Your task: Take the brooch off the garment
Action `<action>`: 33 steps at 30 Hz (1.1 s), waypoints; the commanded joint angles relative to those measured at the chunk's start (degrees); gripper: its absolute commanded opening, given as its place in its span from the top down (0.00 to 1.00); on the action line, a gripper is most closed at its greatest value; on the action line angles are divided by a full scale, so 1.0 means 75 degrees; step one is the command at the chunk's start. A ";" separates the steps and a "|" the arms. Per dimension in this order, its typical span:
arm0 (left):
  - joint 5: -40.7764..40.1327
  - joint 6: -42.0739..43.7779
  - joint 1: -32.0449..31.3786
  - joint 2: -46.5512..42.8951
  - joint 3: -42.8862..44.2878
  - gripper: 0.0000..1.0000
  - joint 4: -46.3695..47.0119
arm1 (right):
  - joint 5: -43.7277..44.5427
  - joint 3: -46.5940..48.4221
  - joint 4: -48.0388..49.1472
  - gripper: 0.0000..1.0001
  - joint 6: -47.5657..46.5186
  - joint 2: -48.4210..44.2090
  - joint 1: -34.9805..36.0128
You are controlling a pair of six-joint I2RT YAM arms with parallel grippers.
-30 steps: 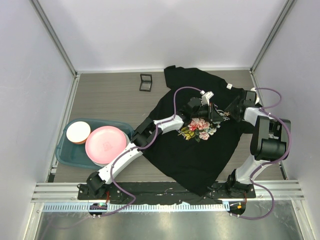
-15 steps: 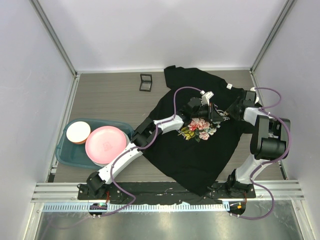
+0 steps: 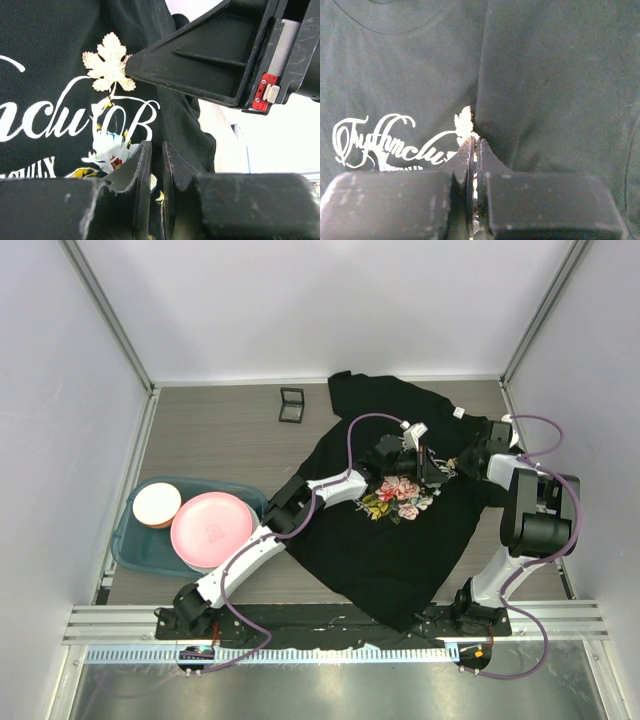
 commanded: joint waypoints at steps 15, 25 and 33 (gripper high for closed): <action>0.0344 0.0189 -0.0089 -0.0666 -0.0419 0.75 -0.0438 | -0.0690 0.0742 0.1998 0.99 -0.0438 0.0424 -0.0021; 0.0648 0.0283 0.0109 -0.2562 -0.1390 0.63 -0.0848 | -0.0270 0.1024 0.0990 0.99 -0.1562 -0.0583 0.0283; -0.0030 -0.0852 0.0894 -0.6041 -0.5713 0.31 -0.0741 | 0.0233 0.0196 0.0965 0.99 -0.2301 -0.1884 0.2222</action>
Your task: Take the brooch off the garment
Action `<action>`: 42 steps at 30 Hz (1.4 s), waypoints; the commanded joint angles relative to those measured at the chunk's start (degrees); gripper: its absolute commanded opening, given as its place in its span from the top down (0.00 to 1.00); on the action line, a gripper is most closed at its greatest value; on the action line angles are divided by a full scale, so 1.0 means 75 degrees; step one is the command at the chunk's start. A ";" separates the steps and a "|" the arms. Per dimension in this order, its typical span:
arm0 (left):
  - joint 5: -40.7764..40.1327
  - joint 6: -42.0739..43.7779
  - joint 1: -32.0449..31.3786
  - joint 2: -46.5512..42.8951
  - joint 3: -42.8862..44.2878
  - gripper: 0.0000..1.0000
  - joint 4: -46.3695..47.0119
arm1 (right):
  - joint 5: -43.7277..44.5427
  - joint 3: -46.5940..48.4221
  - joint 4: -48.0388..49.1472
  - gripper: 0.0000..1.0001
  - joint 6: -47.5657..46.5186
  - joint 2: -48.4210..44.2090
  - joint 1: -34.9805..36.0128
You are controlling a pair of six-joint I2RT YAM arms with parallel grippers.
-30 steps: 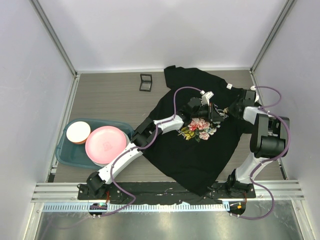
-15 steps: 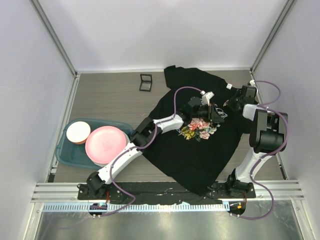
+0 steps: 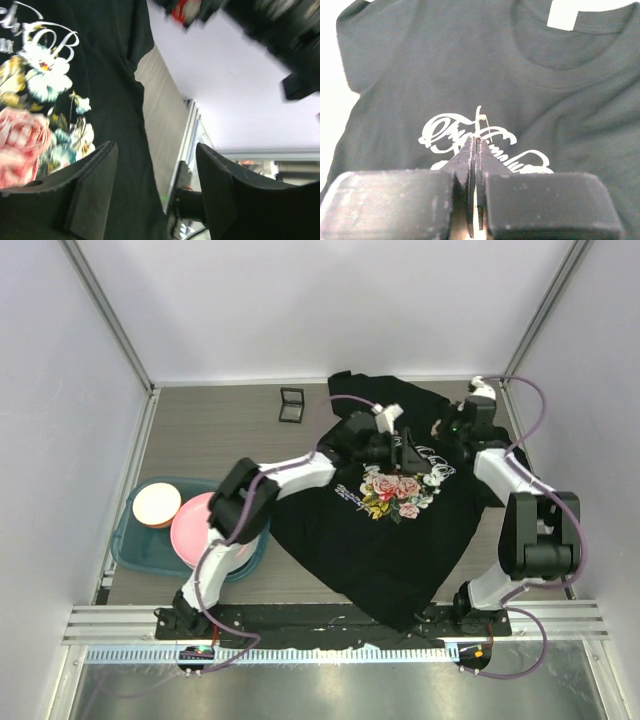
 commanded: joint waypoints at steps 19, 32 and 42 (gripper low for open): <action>-0.2041 -0.2847 0.2142 -0.6114 -0.3393 0.35 -0.5214 | 0.0364 -0.4115 0.3983 0.99 -0.4872 -0.4323 0.5474; -0.1632 -0.3845 0.1967 -0.6373 -0.3721 0.38 -0.5826 | 0.0035 -0.4234 0.4348 0.99 -0.5647 -0.4501 0.5919; -0.1901 -0.4092 0.1533 -0.6197 -0.3803 0.52 -0.5661 | 0.0621 -0.4128 0.4325 0.99 -0.5847 -0.4430 0.6318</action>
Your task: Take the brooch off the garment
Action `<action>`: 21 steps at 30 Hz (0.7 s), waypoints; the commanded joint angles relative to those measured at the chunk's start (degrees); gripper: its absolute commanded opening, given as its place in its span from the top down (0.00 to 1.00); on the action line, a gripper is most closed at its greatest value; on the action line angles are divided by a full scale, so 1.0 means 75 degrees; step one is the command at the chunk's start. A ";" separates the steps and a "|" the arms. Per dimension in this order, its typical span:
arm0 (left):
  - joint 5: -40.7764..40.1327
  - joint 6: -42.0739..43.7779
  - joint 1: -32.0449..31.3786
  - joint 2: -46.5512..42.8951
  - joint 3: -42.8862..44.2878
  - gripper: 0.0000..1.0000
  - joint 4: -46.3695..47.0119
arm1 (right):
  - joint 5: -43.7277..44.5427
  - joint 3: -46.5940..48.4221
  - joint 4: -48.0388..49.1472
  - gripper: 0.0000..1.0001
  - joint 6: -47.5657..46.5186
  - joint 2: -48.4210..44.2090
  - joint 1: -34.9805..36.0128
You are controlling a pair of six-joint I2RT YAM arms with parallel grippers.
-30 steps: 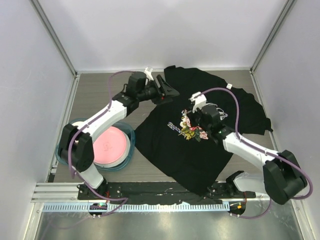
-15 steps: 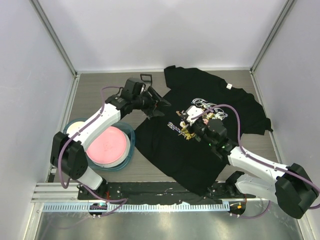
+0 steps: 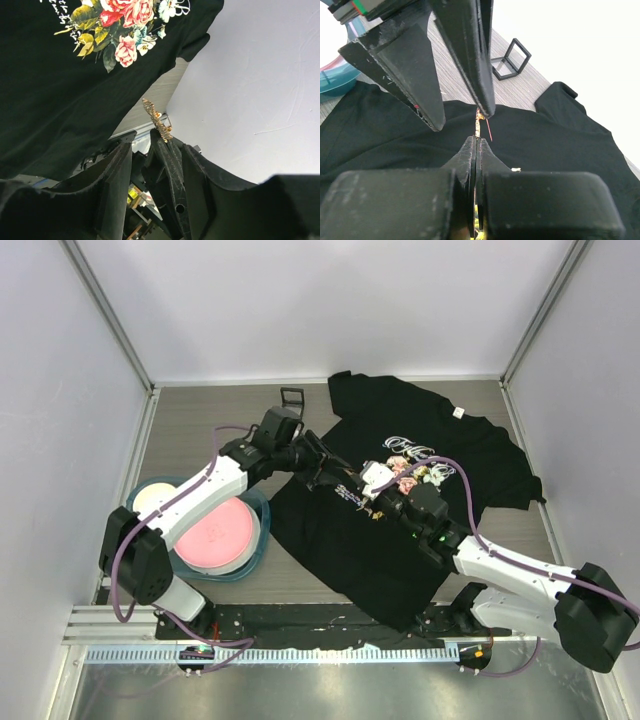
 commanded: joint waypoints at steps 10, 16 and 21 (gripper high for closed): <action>-0.0209 -0.0219 -0.0159 0.0192 -0.0038 0.64 0.0314 | 0.0412 0.0266 0.0537 0.99 -0.0103 -0.0109 0.0182; -0.0349 -0.0137 -0.0159 0.0075 -0.0155 0.53 0.0687 | 0.0365 0.0266 0.0408 0.99 -0.0114 -0.0132 0.0252; -0.0654 -0.0184 -0.0147 -0.0288 -0.0436 0.50 0.1017 | 0.0364 0.0196 0.0372 0.99 -0.0068 -0.0202 0.0275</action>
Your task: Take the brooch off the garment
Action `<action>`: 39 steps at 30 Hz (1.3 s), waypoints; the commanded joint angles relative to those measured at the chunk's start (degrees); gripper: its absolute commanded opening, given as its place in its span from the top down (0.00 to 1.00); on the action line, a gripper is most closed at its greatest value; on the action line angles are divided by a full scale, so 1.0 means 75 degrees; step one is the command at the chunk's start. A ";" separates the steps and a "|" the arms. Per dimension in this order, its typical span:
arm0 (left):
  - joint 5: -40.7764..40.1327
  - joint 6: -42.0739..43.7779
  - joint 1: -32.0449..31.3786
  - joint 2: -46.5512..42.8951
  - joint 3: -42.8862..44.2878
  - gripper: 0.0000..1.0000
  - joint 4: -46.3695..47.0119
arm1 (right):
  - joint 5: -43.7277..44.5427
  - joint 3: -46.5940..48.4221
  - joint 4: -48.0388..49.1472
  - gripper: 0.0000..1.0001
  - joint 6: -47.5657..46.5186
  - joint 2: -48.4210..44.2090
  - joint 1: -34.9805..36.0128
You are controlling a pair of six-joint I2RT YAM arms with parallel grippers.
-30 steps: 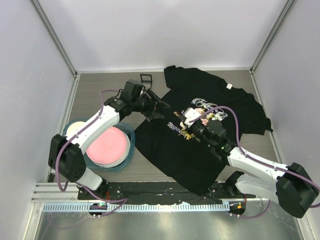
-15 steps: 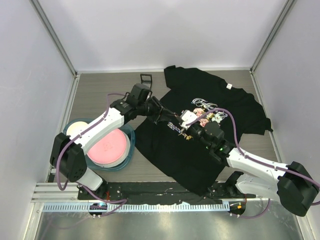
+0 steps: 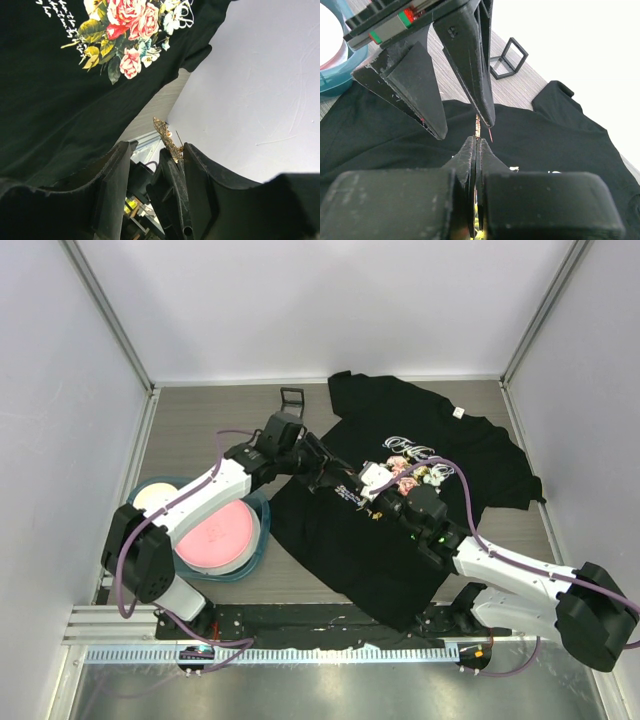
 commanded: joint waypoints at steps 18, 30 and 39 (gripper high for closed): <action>-0.0325 0.0870 0.0031 -0.0460 -0.0350 1.00 0.0895 | 0.0931 0.0828 -0.0676 0.72 0.1777 -0.0476 0.0294; 0.3711 0.6228 0.0312 -0.1023 -0.1169 1.00 0.2696 | -0.1595 0.3090 -0.6445 0.39 0.5844 -0.1252 -0.1026; 0.5557 0.6416 0.0324 -0.1386 -0.1487 1.00 0.3507 | -0.6425 0.2213 -0.5053 0.42 0.6666 -0.1216 -0.3245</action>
